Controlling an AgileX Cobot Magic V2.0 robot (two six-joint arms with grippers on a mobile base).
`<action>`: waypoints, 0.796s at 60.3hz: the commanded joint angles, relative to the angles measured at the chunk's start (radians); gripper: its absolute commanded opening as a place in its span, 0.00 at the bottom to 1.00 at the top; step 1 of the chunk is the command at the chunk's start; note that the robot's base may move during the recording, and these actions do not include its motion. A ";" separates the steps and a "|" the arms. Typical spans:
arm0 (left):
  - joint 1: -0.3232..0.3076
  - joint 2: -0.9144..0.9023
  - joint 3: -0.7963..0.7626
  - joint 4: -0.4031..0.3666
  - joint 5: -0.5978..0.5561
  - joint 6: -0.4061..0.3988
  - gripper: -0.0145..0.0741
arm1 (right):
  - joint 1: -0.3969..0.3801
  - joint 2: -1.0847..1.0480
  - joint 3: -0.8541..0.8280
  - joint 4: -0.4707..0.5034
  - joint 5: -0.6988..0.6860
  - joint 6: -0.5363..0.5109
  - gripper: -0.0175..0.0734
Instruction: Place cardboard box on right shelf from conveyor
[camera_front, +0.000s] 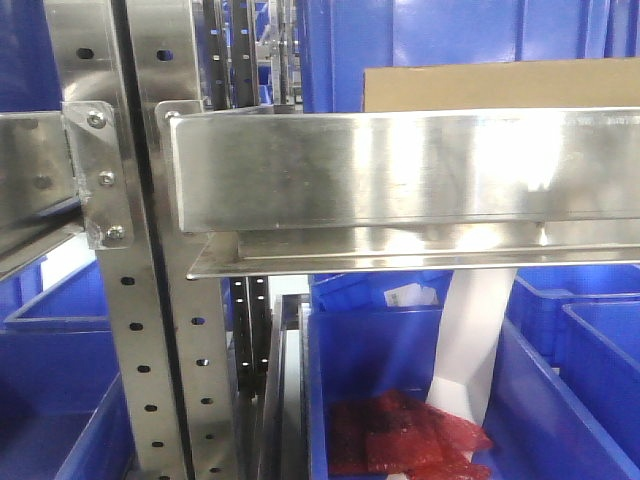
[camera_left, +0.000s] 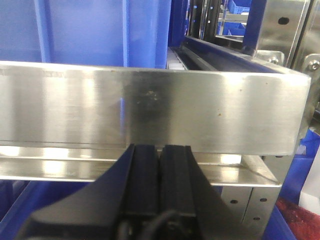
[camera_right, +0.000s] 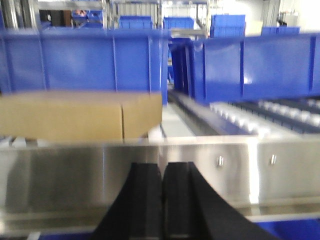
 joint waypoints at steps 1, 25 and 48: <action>0.000 -0.013 0.008 -0.006 -0.086 0.000 0.03 | -0.007 -0.019 0.029 -0.010 -0.146 0.000 0.26; 0.000 -0.013 0.008 -0.006 -0.086 0.000 0.03 | -0.007 -0.019 0.033 -0.010 -0.088 0.000 0.26; 0.000 -0.013 0.008 -0.006 -0.086 0.000 0.03 | -0.007 -0.019 0.033 -0.010 -0.088 0.000 0.26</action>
